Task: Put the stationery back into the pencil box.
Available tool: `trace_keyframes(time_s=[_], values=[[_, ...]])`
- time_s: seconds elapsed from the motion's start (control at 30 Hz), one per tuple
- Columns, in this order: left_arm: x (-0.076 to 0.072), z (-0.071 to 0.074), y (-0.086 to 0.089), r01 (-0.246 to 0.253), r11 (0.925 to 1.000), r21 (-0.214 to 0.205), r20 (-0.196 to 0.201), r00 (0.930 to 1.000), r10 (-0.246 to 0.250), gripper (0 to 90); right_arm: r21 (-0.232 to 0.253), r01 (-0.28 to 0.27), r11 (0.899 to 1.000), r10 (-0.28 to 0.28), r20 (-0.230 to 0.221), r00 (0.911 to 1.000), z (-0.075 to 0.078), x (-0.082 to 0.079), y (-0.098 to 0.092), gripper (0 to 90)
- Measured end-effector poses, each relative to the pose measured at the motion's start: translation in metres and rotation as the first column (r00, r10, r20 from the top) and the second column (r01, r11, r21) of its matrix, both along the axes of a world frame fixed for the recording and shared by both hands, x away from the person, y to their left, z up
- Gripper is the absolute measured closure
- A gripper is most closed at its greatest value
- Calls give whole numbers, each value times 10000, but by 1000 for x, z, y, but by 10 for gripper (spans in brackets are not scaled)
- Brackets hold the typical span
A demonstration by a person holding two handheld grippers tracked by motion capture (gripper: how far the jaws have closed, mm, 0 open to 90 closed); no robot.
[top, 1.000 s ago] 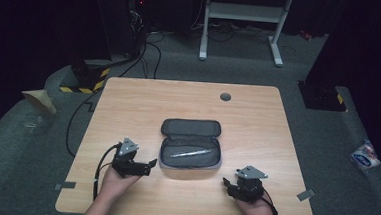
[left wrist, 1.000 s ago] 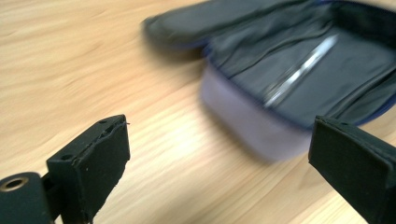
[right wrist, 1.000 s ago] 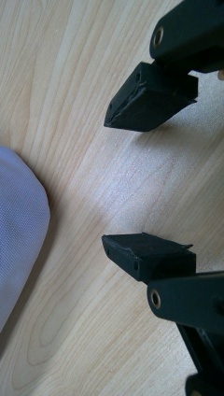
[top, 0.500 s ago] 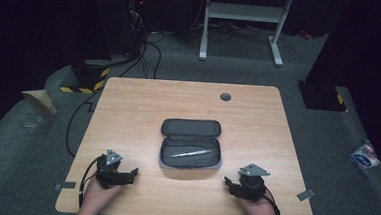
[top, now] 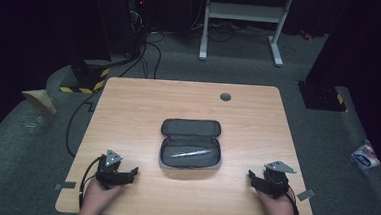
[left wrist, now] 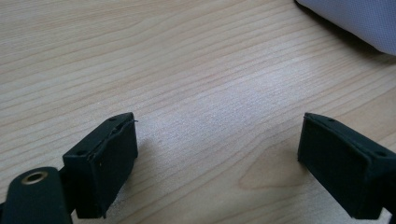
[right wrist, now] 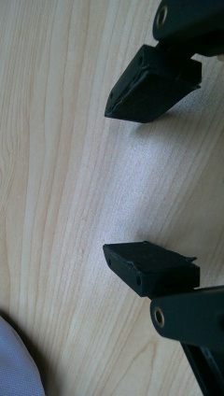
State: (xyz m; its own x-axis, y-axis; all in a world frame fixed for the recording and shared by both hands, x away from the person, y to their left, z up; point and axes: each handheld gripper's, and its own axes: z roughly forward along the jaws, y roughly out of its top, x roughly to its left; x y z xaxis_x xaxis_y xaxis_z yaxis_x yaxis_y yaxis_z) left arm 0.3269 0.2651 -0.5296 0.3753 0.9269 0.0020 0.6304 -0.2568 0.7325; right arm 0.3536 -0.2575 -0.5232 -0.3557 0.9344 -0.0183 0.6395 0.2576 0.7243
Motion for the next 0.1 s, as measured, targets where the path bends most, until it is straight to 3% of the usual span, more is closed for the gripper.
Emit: trace_keyframes(time_s=[0.1], values=[[0,0,0,14,10000,40,5,10000,-14,125,15,0,10000,0,-11,10000,0,0,0,286]])
